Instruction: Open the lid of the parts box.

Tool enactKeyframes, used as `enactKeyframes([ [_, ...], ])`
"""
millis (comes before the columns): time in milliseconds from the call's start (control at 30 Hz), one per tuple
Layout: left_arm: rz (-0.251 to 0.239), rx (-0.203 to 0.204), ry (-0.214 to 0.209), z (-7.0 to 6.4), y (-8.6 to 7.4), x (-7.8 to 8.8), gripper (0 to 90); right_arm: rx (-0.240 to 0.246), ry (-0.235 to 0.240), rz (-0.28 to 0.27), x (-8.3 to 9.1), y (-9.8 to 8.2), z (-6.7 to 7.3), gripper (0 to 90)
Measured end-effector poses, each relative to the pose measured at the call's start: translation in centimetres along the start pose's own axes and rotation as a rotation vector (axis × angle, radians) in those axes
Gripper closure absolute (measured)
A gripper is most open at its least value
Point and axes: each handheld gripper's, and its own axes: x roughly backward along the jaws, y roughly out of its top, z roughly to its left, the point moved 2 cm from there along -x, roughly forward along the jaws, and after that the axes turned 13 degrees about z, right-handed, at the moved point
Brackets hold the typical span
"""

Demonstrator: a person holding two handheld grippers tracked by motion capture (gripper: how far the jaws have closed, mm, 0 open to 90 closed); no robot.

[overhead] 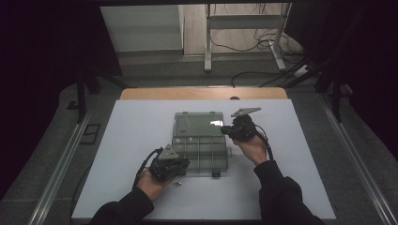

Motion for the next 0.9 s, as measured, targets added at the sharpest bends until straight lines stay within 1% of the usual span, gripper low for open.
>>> enactKeyframes([
  [100,-0.008,0.002,-0.003,0.0,0.1,0.3,81.3,0.007,-0.007,0.006,0.2,-0.1,0.2,78.5],
  [167,-0.009,0.002,0.005,-0.1,0.0,0.5,79.0,0.012,-0.007,0.01,0.3,-0.2,0.3,77.4],
  [333,-0.014,0.018,0.004,0.1,-0.1,1.1,73.5,0.028,-0.007,0.011,0.7,-0.5,0.8,75.0],
  [533,-0.025,0.018,0.007,-0.1,-0.3,1.9,68.6,0.034,-0.001,0.003,1.4,-0.7,1.3,71.5],
  [767,-0.018,0.024,0.013,0.0,-0.6,2.5,62.7,0.049,0.002,0.001,2.0,-1.0,1.9,68.0],
  [900,-0.016,0.026,0.011,0.0,-0.8,2.9,58.6,0.048,0.003,0.004,2.2,-1.3,2.0,66.3],
])
